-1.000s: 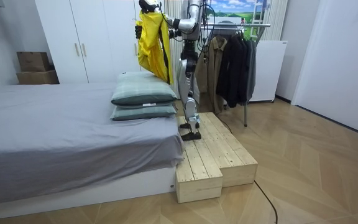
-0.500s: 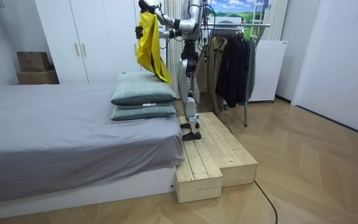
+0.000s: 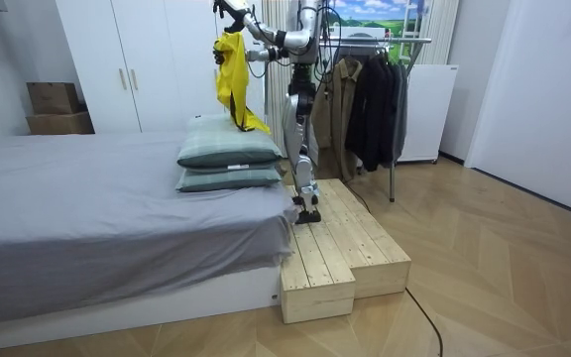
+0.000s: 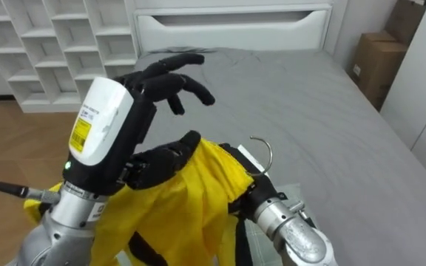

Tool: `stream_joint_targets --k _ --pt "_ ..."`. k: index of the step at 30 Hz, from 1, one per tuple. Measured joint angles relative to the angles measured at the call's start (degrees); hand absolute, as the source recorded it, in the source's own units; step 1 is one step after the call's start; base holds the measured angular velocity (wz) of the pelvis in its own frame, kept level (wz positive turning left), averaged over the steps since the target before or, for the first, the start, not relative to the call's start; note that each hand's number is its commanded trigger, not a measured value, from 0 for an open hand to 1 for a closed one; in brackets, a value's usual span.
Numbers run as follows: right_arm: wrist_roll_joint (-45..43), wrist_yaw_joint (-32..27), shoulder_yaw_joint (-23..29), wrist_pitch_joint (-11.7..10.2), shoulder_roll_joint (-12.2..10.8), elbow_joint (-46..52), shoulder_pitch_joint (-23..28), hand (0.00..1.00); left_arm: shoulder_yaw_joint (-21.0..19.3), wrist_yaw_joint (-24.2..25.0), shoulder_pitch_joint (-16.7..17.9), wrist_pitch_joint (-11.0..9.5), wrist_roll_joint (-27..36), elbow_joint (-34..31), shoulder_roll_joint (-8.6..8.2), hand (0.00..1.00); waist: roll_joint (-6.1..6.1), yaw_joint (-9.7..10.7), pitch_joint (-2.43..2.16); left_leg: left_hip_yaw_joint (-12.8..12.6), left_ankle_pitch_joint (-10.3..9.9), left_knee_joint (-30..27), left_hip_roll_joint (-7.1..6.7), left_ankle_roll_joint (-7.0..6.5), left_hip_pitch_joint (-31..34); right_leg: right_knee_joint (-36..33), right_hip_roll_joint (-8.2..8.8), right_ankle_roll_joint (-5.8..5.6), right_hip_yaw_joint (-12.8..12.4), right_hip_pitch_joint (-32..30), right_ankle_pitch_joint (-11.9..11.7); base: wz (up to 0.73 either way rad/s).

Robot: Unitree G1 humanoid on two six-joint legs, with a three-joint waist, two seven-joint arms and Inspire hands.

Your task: Hang clothes

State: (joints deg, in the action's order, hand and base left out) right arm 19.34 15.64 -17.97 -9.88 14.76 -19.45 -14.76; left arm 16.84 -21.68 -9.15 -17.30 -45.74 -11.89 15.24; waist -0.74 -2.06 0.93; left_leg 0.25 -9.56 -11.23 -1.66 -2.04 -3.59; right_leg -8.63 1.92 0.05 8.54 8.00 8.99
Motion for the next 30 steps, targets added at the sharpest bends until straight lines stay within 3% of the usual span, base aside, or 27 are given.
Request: stream_joint_targets --k 10,17,30 --pt "-8.81 -3.18 0.02 0.03 1.36 -2.49 0.91 1.0 0.09 0.02 1.64 -0.13 0.27 0.95 1.26 0.0 0.18 0.59 -0.06 0.0 0.0 -0.26 -0.03 0.0 -0.57 -0.02 0.01 0.0 0.05 0.83 0.0 0.0" --pt "-11.48 -5.47 0.03 1.21 3.47 -3.14 2.05 1.0 0.14 -0.22 2.91 1.94 0.29 3.68 1.48 0.0 1.13 0.55 -0.45 0.0 0.0 -0.31 -0.06 0.0 -0.86 -0.01 0.01 0.0 0.02 1.2 0.0 0.0" --pt "-33.56 -7.43 4.2 1.21 4.48 -3.03 2.18 1.0 -0.02 1.2 2.89 2.07 0.29 4.2 1.63 0.0 1.45 1.56 -0.6 -0.3 0.0 -0.1 -0.05 0.0 -1.03 -0.02 0.01 0.0 -0.39 1.05 0.0 -0.01"
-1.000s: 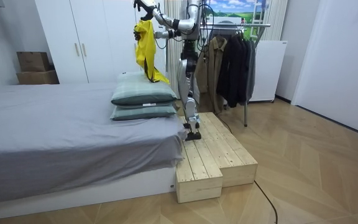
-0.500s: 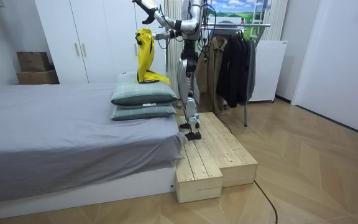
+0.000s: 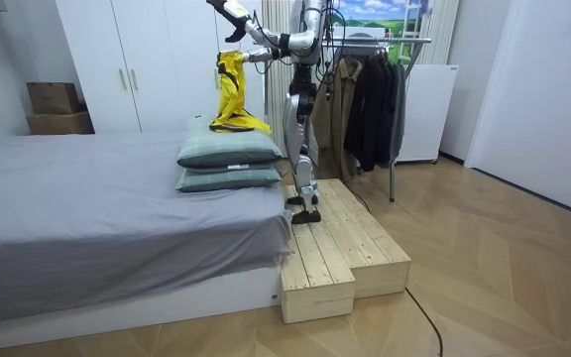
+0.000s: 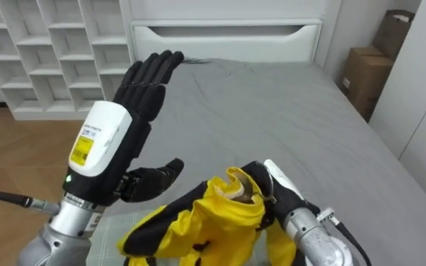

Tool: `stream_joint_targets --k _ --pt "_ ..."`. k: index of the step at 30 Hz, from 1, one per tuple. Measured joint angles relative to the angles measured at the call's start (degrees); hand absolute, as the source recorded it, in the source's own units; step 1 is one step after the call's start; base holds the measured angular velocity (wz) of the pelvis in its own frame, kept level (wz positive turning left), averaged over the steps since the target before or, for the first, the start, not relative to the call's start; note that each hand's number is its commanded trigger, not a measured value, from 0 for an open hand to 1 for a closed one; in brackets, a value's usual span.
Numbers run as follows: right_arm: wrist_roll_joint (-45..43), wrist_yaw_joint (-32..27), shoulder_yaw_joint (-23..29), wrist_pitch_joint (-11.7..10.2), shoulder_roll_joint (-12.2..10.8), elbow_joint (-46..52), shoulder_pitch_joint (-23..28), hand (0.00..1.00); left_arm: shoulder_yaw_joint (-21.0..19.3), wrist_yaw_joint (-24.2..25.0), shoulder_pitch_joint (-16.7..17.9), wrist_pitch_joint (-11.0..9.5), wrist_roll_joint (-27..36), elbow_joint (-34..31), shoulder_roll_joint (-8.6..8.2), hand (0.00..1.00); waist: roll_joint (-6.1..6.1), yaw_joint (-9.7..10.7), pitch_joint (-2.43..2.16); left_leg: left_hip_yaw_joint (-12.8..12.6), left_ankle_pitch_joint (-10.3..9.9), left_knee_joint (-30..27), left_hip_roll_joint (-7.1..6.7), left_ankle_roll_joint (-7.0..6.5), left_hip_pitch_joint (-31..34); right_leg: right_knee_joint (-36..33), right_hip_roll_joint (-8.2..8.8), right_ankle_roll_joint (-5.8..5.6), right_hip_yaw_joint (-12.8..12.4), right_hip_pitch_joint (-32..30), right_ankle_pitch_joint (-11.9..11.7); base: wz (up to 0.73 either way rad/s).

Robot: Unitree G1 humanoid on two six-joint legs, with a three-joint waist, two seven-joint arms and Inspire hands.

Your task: Hang clothes

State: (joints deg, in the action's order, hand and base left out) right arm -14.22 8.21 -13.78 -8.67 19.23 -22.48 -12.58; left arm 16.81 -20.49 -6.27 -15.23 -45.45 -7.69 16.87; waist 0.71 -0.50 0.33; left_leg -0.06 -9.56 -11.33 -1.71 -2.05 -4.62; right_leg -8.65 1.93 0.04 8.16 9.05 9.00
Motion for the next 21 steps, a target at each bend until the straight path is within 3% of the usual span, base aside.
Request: stream_joint_targets --k 3,7,14,21 --pt "-3.69 0.12 0.0 0.0 0.91 0.05 0.0 1.0 -0.03 0.97 -0.03 0.43 -0.03 0.0 0.09 0.0 0.12 0.12 0.05 -0.26 0.0 0.06 0.04 0.0 -0.1 0.01 0.01 0.0 -0.12 -0.04 0.0 -0.03" --pt "-10.35 0.15 -0.03 -0.04 2.44 0.14 0.0 1.0 -0.04 1.13 -0.03 0.46 0.0 0.0 0.53 0.0 1.29 -0.06 0.53 -0.33 0.0 0.06 0.12 0.0 -0.04 0.03 -0.05 0.01 -0.21 -0.21 0.02 -0.01" --pt "-16.12 0.14 -0.03 -0.06 7.67 0.16 0.0 1.0 -0.08 2.49 -0.01 0.41 2.08 0.0 1.21 0.0 2.8 -1.05 0.11 -0.72 0.0 0.42 0.07 0.0 0.0 -0.05 -0.02 0.01 -0.82 -0.55 0.02 -0.03" --pt "-16.14 1.35 0.79 0.05 8.07 0.31 0.0 1.0 -0.18 3.59 0.02 0.48 5.45 -0.02 1.34 0.0 3.46 -0.96 0.14 -1.19 0.0 0.6 0.1 -0.01 -0.02 -0.2 -0.05 0.0 -1.72 -0.88 0.02 -0.04"
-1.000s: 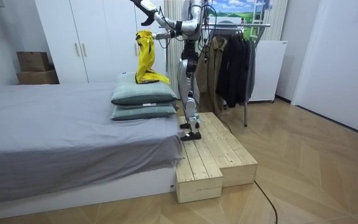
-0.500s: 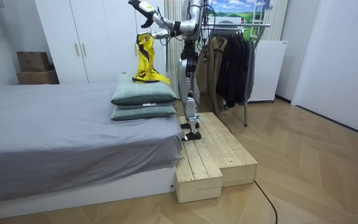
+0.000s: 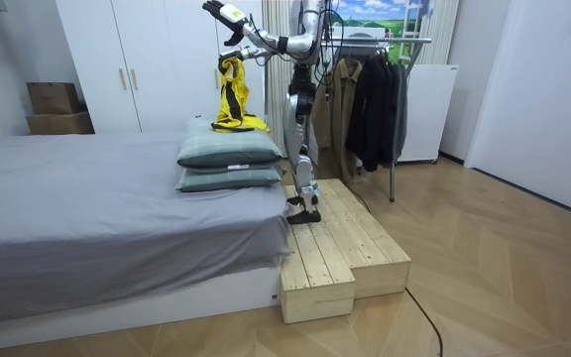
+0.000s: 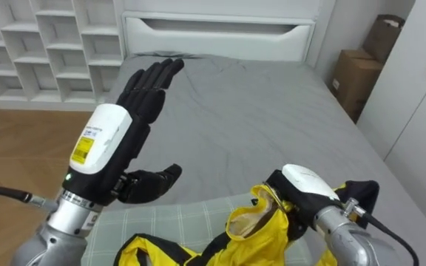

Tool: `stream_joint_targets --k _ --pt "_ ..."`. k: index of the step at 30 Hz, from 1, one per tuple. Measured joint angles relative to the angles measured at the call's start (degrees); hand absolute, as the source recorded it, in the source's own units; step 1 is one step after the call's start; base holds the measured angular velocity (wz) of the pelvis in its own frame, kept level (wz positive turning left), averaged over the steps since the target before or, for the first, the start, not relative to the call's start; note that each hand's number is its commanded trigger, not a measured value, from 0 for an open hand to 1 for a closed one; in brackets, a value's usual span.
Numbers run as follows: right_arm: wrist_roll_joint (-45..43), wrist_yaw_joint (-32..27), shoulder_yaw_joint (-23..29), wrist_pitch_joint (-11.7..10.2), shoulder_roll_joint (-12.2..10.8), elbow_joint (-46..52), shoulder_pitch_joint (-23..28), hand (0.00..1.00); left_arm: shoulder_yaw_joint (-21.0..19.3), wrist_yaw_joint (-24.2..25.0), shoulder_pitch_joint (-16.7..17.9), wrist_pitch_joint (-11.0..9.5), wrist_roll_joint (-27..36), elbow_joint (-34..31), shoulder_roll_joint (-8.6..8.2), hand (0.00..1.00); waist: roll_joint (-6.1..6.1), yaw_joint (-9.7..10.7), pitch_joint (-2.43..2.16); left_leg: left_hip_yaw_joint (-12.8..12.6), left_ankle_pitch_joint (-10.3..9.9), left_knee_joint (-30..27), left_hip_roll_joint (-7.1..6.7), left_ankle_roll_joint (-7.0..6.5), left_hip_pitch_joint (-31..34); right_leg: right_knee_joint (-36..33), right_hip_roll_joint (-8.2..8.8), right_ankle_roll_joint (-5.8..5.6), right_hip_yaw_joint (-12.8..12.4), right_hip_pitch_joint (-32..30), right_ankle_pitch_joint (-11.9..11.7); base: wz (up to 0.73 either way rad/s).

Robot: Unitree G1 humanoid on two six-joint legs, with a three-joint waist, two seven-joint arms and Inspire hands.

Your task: Hang clothes

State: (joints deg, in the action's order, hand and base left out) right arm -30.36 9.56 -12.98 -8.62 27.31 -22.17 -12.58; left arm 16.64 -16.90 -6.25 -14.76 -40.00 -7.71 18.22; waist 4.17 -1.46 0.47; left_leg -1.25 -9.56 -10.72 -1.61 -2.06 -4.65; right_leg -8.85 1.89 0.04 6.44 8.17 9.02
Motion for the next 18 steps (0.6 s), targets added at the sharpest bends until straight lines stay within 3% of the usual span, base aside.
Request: stream_joint_targets --k 4,8,11,14,18 --pt "0.04 1.14 0.95 0.01 0.01 0.07 0.03 1.0 -0.43 0.11 1.21 0.0 0.02 0.03 0.51 0.0 1.18 0.01 -0.08 -0.13 0.0 0.12 0.11 0.0 -0.15 0.05 -0.07 0.0 -0.11 0.0 0.0 0.0" --pt "0.01 1.13 1.25 0.04 -0.01 0.13 0.69 1.0 -0.8 0.1 3.22 0.62 0.11 2.49 1.01 0.0 1.55 0.34 -0.08 -0.24 0.0 0.22 0.11 0.0 -0.67 -0.03 -0.01 0.0 -0.01 0.38 0.0 0.0" --pt "0.52 1.12 2.41 0.02 -0.04 0.92 3.03 1.0 -1.94 0.1 6.76 0.75 0.11 5.68 1.95 0.0 1.64 0.27 -0.12 -0.16 -0.01 0.69 0.07 -0.01 -1.19 0.11 -0.02 0.0 0.05 0.75 0.0 0.0" --pt "0.56 1.29 4.04 1.21 -0.07 3.13 6.37 1.0 -4.64 0.58 10.5 1.67 0.12 9.13 1.98 0.0 1.66 0.26 -0.11 -0.18 -0.01 0.6 0.05 -0.01 -0.98 0.1 -0.04 0.0 -0.15 0.56 0.0 0.0" --pt "0.98 1.9 6.59 1.21 -0.09 5.75 8.49 1.0 -7.73 1.25 13.4 2.03 0.52 10.98 1.97 0.0 1.5 0.13 -0.08 -0.34 -0.02 0.7 0.07 -0.04 -1.05 -0.02 -0.1 0.0 -0.35 0.44 -0.01 -0.04"
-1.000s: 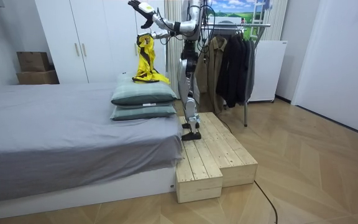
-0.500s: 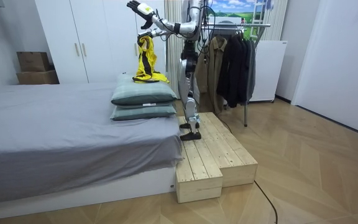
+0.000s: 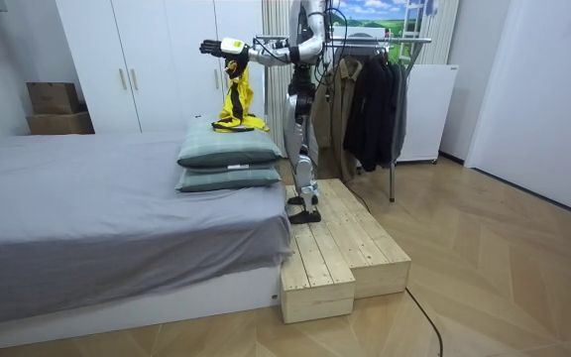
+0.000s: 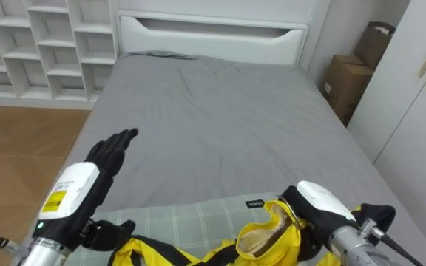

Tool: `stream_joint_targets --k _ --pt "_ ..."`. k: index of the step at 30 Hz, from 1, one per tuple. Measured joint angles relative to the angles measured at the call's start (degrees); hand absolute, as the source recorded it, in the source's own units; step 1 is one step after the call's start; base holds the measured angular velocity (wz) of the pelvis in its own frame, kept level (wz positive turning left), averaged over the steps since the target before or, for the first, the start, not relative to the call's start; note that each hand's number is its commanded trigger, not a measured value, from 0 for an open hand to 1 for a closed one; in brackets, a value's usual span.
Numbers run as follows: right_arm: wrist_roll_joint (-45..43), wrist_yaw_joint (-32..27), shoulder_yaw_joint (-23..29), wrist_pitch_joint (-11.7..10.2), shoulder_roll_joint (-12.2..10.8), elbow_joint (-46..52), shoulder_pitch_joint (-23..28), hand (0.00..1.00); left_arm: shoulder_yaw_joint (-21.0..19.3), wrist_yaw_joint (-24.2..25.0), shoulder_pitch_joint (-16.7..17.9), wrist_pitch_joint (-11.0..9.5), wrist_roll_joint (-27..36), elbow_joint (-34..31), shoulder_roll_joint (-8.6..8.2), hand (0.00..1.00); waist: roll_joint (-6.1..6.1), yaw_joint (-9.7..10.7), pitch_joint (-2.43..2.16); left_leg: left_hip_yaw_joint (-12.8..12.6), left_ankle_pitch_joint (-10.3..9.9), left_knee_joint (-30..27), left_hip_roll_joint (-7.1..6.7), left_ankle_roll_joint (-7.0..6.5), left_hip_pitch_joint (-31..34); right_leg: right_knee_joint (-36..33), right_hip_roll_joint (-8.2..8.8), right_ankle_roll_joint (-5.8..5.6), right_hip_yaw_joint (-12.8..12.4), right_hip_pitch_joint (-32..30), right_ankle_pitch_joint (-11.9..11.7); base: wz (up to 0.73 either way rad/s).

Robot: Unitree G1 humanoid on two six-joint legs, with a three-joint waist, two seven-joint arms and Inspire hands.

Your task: Hang clothes

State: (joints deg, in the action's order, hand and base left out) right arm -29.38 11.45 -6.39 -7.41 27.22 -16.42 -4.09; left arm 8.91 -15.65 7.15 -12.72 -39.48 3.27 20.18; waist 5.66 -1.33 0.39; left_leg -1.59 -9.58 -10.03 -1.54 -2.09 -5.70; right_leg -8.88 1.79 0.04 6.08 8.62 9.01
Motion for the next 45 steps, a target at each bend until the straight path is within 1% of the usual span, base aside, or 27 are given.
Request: stream_joint_targets --k 3,5,8,12,16,19,21,23,24,28,31,34,36,38,44,45 --pt "0.1 -0.01 1.64 0.0 -0.02 1.68 0.57 1.0 -0.01 0.01 0.43 0.02 0.78 2.46 -0.29 0.0 -0.35 -0.31 0.05 -0.07 -0.01 -0.04 -0.03 -0.02 0.01 -0.07 0.02 -0.01 -0.02 -0.03 -0.01 -0.01" --pt "0.5 -0.01 1.74 0.0 -0.02 2.47 0.89 1.0 -0.12 0.01 1.02 0.03 1.8 3.08 -0.52 0.0 -0.46 -0.32 0.01 -0.1 -0.01 -0.05 0.06 -0.02 0.09 -0.26 -0.05 -0.01 -0.1 -0.31 -0.01 -0.02" --pt "0.59 0.0 1.74 0.04 -0.09 3.14 1.06 1.0 -0.14 0.15 2.03 0.18 1.82 3.4 -0.71 0.0 -0.79 -0.58 0.08 -0.26 -0.01 0.0 0.21 -0.01 0.17 -0.87 -0.15 -0.01 -0.39 -0.82 -0.01 -0.04" --pt "0.9 0.0 1.74 0.03 -0.16 4.27 1.05 1.0 -0.26 0.18 2.02 0.25 1.81 3.41 -0.8 0.0 -0.91 -0.64 0.03 -0.75 0.0 -0.02 0.23 -0.01 0.17 -0.91 -0.17 -0.01 -0.7 -0.9 -0.01 -0.04" --pt "0.88 0.01 1.73 0.05 -0.49 6.51 1.21 1.0 -0.21 0.18 2.03 0.36 1.77 3.42 -1.78 0.0 -1.2 -0.61 0.01 -1.33 -0.01 0.16 0.25 -0.02 0.06 -0.95 -0.13 -0.01 -1.11 -1.09 -0.01 -0.07" --pt "0.87 0.01 1.73 0.07 -0.73 7.87 1.35 1.0 0.27 0.2 2.03 0.75 1.79 3.42 -1.85 0.0 -1.39 -0.47 -0.1 -1.36 0.0 0.22 0.29 -0.02 -0.02 -0.97 -0.13 -0.01 -1.13 -1.09 -0.01 -0.01" --pt "0.96 0.01 1.73 0.07 -0.92 9.18 1.82 1.0 0.28 0.22 2.03 1.16 1.87 3.42 -2.23 0.0 -1.57 -0.35 -0.18 -1.36 0.0 0.22 0.32 -0.02 -0.05 -0.96 -0.14 -0.01 -1.1 -1.03 -0.01 0.0" --pt "2.04 0.01 1.71 0.07 -0.96 9.86 2.24 1.0 0.28 0.21 2.03 1.2 1.89 3.42 -2.58 0.0 -1.68 -0.35 -0.14 -1.35 0.0 0.22 0.37 -0.02 -0.01 -0.96 -0.13 -0.01 -1.03 -1.01 -0.01 0.0" --pt "2.55 0.01 1.7 0.07 -1.08 10.39 2.44 1.0 0.37 0.21 2.03 1.21 1.89 3.42 -2.74 0.0 -1.72 -0.34 -0.12 -1.35 0.0 0.23 0.69 -0.02 0.03 -0.95 -0.13 -0.01 -1.03 -1.04 -0.01 0.0" --pt "3.66 0.06 1.62 0.07 -1.56 10.52 2.46 1.0 0.41 0.21 2.02 1.21 1.99 3.42 -2.94 0.0 -1.7 -0.27 -0.12 -1.37 0.0 0.22 0.71 -0.02 0.12 -0.98 -0.13 -0.01 -0.97 -1.13 -0.01 0.0" --pt "6.02 0.71 1.61 0.07 -1.61 10.52 2.47 1.0 0.4 0.21 2.02 1.21 3.54 3.42 -2.94 0.0 -1.69 -0.11 -0.11 -1.34 0.0 0.22 0.71 -0.01 0.06 -0.96 -0.14 -0.01 -0.96 -1.01 -0.01 0.0" --pt "8.16 1.28 1.6 0.07 -2.04 10.51 2.47 1.0 0.4 0.21 2.01 1.21 4.14 3.4 -2.94 0.0 -1.38 0.19 0.07 -1.34 0.0 0.25 0.73 -0.01 -0.04 -0.91 -0.15 -0.01 -0.94 -0.89 -0.01 0.0" --pt "9.22 1.28 1.43 0.06 -2.73 10.52 2.47 1.0 0.41 0.21 1.97 1.2 4.15 3.4 -2.94 0.0 -0.91 0.63 0.37 -1.35 0.0 0.23 0.76 -0.01 0.02 -0.89 -0.16 -0.01 -0.79 -0.9 -0.01 0.0" --pt "9.2 1.33 1.14 0.06 -2.75 10.52 2.46 1.0 0.43 0.19 1.96 1.2 4.15 3.4 -2.94 0.0 -0.67 0.78 0.49 -1.37 -0.01 0.25 0.75 -0.01 0.09 -0.88 -0.16 -0.01 -0.79 -0.97 -0.01 0.0" --pt "9.03 2.07 0.82 0.13 -2.89 10.64 2.47 1.0 0.88 0.16 1.96 1.2 4.05 3.32 -2.94 0.0 -0.55 0.94 0.46 -1.55 -0.01 0.38 0.75 -0.01 0.27 -0.88 -0.18 -0.01 -0.84 -1.36 -0.01 0.0" --pt "9.04 2.24 0.82 0.68 -3.01 11.07 2.47 1.0 1.01 0.16 1.96 1.21 4.06 3.24 -2.94 0.0 -0.53 0.98 0.45 -1.55 -0.01 0.39 0.75 -0.01 0.38 -0.87 -0.19 -0.01 -0.82 -1.47 0.0 0.0"
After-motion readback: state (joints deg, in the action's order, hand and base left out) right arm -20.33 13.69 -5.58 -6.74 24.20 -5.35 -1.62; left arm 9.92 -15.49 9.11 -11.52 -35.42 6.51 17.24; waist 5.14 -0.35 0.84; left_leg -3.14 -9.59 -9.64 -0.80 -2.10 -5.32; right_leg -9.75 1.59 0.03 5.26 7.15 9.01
